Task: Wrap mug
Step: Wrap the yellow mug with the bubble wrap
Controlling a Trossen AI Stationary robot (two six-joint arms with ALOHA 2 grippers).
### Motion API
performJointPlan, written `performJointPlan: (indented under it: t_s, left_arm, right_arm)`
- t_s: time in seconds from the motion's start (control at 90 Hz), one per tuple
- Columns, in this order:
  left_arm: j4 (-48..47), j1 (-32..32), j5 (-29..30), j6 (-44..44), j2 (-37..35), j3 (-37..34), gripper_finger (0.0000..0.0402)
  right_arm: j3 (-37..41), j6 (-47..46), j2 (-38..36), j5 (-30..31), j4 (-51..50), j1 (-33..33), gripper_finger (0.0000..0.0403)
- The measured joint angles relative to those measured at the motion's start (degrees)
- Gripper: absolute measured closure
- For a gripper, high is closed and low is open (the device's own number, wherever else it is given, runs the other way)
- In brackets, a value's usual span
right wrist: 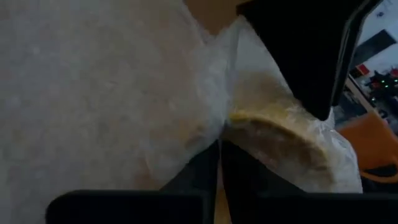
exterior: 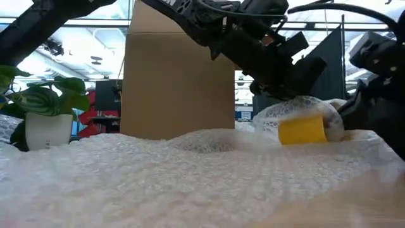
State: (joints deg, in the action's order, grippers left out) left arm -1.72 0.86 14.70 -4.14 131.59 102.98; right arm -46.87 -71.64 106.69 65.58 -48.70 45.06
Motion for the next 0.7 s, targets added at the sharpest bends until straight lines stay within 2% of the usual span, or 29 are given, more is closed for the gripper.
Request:
performJointPlan:
  t_s: [0.167,0.311,0.378,0.522,0.7]
  left_arm:
    - [-0.3,-0.1,0.0,-0.1,0.0,0.0,0.0302]
    - [-0.3,-0.1,0.0,-0.1,0.0,0.0,0.0302]
    - [-0.3,-0.1,0.0,-0.1,0.0,0.0,0.0302]
    - [-0.3,-0.1,0.0,-0.1,0.0,0.0,0.0302]
    - [-0.3,-0.1,0.0,-0.2,0.0,0.0,0.0302]
  right_arm:
    - [-2.1,-3.5,-0.9,-4.6,-7.4,2.2,0.0403]
    - [-7.9,-7.3,-1.3,-7.9,-20.2,4.2,0.0403]
    - [-10.7,-8.1,-1.4,-8.3,-23.1,5.2,0.0403]
    - [-12.3,-7.2,-1.4,-5.5,-16.8,6.6,0.0403]
    - [-6.2,-5.1,-1.4,-4.1,-7.8,4.0,0.0403]
